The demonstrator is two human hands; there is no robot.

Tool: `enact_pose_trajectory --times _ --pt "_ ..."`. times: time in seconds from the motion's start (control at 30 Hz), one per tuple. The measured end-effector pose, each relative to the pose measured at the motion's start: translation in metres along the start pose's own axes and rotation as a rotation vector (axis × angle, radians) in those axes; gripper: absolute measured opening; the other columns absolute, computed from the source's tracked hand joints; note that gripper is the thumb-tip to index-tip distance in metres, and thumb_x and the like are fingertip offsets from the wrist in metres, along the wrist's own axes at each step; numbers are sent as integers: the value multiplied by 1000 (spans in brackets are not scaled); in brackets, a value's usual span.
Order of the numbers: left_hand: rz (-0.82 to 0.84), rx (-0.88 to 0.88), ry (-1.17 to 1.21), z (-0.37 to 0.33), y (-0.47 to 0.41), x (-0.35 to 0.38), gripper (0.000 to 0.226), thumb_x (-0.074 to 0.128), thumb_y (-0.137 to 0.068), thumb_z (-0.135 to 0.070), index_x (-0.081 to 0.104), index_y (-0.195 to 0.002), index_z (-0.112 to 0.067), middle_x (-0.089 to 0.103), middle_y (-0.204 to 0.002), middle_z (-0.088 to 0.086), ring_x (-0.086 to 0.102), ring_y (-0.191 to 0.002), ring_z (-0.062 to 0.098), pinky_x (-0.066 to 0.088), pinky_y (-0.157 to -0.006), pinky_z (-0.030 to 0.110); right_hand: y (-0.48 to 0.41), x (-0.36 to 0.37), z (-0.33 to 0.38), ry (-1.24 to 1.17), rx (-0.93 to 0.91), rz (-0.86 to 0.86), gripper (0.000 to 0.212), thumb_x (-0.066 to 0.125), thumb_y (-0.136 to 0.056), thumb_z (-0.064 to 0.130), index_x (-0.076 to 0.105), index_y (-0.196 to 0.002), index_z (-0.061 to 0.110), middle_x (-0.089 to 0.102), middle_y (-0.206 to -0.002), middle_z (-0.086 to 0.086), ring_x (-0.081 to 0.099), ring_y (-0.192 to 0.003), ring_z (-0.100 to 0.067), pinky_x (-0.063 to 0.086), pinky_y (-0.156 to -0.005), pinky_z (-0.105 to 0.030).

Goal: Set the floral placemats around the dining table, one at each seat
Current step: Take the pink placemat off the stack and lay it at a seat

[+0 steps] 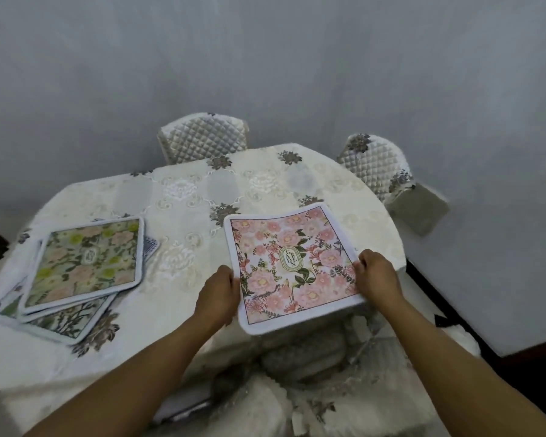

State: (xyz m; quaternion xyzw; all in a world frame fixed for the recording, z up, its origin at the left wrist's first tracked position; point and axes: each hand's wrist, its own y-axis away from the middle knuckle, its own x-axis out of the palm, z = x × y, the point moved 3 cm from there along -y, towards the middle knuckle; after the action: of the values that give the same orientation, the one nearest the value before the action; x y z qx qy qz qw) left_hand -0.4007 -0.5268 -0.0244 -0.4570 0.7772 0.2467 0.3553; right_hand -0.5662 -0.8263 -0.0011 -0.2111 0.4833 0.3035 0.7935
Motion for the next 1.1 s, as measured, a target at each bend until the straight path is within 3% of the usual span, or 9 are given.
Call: enact_pose_trajectory --times 0.13,0.27,0.47,0.6,0.67,0.83,0.97,1.1 --pt "-76 -74 -58 -39 -39 33 21 41 -99 -34 46 -88 -16 59 -82 5 57 -73 26 42 -58 35 -68 6 -40 -34 -103 70 24 55 -92 17 41 -73 13 46 -75 -8 51 -74 -33 30 -61 -34" --pt "-86 -144 -89 -65 -71 68 21 40 -99 -33 46 -89 -15 58 -84 5 54 -72 24 36 -56 34 -120 14 -71 -79 -110 116 21 56 -92 17 44 -75 12 55 -80 -15 53 -77 -34 33 -63 -34" --pt "-86 -245 -106 -59 -100 114 21 39 -100 -30 47 -91 -13 59 -87 7 56 -77 28 46 -66 40 -174 59 -94 -103 -144 209 20 55 -93 17 47 -76 11 52 -77 -11 53 -76 -34 33 -61 -35" --pt "-79 -332 -121 -36 -113 138 20 40 -98 -30 46 -87 -15 58 -84 6 56 -74 28 37 -56 35 -185 96 -101 -103 -159 250 19 53 -94 19 47 -77 12 52 -78 -9 49 -73 -29 34 -62 -34" --pt "-68 -360 -133 -24 -118 149 21 39 -98 -30 47 -88 -14 59 -84 7 56 -75 29 37 -59 36 -184 112 -106 -96 -163 254 21 52 -94 20 45 -75 14 49 -75 -5 46 -70 -26 32 -61 -33" --pt "-52 -367 -193 -4 -127 177 18 39 -97 -27 43 -83 -17 55 -78 4 55 -71 30 34 -57 35 -182 142 -123 -19 -137 272 23 51 -95 23 50 -76 11 57 -76 -10 55 -71 -31 36 -59 -33" --pt "-62 -380 -255 4 -126 195 22 40 -97 -28 51 -92 -10 64 -89 14 61 -80 37 48 -67 43 -183 152 -131 46 -120 286 22 54 -94 25 52 -80 9 60 -80 -14 59 -74 -36 36 -59 -32" --pt "-97 -375 -432 -4 -125 202 23 45 -96 -23 53 -102 -3 65 -95 20 62 -87 40 49 -72 45 -186 151 -125 136 -114 320 23 58 -92 27 50 -91 5 61 -89 -19 61 -81 -39 45 -65 -39"
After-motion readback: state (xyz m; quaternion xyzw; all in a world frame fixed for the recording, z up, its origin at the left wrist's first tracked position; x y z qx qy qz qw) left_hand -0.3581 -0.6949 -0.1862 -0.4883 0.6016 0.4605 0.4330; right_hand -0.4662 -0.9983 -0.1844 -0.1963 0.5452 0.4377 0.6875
